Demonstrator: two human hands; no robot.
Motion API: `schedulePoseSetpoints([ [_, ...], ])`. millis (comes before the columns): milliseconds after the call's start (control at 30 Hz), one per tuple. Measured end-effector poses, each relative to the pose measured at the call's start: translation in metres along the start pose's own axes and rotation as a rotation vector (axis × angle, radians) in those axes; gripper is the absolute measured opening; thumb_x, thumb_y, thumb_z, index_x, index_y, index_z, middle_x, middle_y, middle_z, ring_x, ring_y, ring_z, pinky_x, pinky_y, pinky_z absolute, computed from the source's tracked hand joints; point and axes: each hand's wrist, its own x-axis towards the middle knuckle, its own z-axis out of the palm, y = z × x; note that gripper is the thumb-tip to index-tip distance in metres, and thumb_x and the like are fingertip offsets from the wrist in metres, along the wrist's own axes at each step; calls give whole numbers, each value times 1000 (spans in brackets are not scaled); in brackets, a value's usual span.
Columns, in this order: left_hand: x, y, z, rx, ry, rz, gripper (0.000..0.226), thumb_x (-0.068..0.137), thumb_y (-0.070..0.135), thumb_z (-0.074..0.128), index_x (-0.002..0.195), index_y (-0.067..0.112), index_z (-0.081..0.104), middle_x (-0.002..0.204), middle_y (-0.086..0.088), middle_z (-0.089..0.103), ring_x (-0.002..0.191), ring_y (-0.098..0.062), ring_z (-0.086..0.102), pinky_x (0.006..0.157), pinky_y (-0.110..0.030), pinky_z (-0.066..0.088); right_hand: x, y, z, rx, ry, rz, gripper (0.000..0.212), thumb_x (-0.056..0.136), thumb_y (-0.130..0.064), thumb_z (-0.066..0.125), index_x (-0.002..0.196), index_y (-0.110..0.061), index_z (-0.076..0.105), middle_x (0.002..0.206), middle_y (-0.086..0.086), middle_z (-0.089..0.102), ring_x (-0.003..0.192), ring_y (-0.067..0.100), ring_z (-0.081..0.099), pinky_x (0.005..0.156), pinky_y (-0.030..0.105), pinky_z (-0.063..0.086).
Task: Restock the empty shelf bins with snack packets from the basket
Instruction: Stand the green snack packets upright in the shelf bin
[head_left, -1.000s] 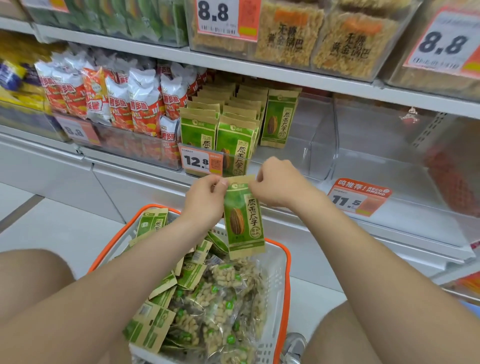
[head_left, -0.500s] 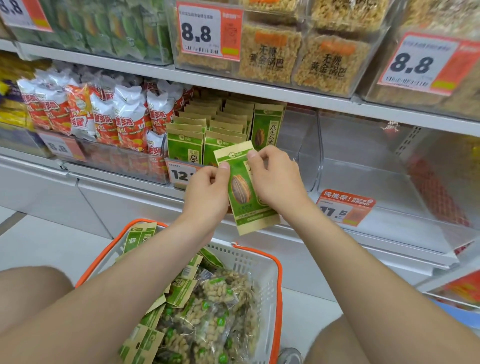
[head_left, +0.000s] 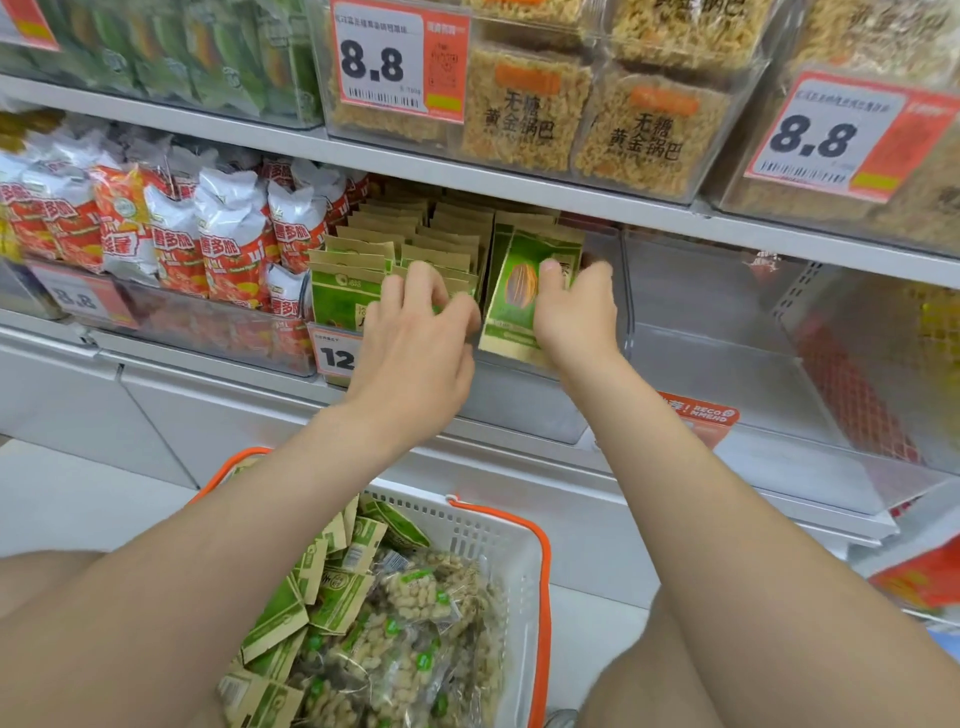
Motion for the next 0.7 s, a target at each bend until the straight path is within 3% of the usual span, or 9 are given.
schedulePoseSetpoints([
  [100,4,4,2,84,36,-48,39,82,23,72,114,18,50,126,-10,39,110,-33,41,88,-46,40,18,4,12,69,43,33,36,108,-26,49,138,-8,40,130,14,64,121,37,59,89,36,44],
  [267,21,-2,5,118,69,-126,74,80,40,77,141,16,42,150,-13,36,139,-37,35,104,-54,34,40,13,28,-36,24,11,48,101,-7,53,145,-6,36,134,15,63,125,37,59,88,34,44],
  [367,26,-7,11,161,-2,-160,92,84,49,75,155,14,30,164,-14,23,153,-39,20,113,-60,26,48,14,35,-77,-20,25,60,102,-7,54,155,-6,26,148,14,54,136,33,52,97,29,41],
  [467,28,-11,18,209,-35,-158,91,86,51,72,158,15,28,168,-14,20,156,-39,14,116,-61,21,62,10,43,-140,34,111,63,105,-16,54,159,-12,23,152,12,51,139,31,49,107,36,42],
  [567,28,-11,23,218,-32,-138,79,87,46,72,151,17,37,165,-14,27,155,-38,18,115,-63,19,78,13,49,-119,70,150,53,102,-19,62,149,-14,38,144,11,58,135,31,53,104,38,47],
  [633,28,-11,25,214,-19,-125,74,86,43,72,148,17,41,162,-14,31,153,-38,22,115,-64,19,85,17,53,-109,72,147,31,98,-17,68,126,-16,55,131,9,66,127,30,60,101,34,52],
  [700,27,-12,26,209,-10,-119,72,87,43,72,148,18,42,161,-13,33,153,-38,23,116,-64,18,87,20,57,-144,65,130,15,96,-19,71,102,-19,57,122,9,70,119,29,65,101,35,55],
])
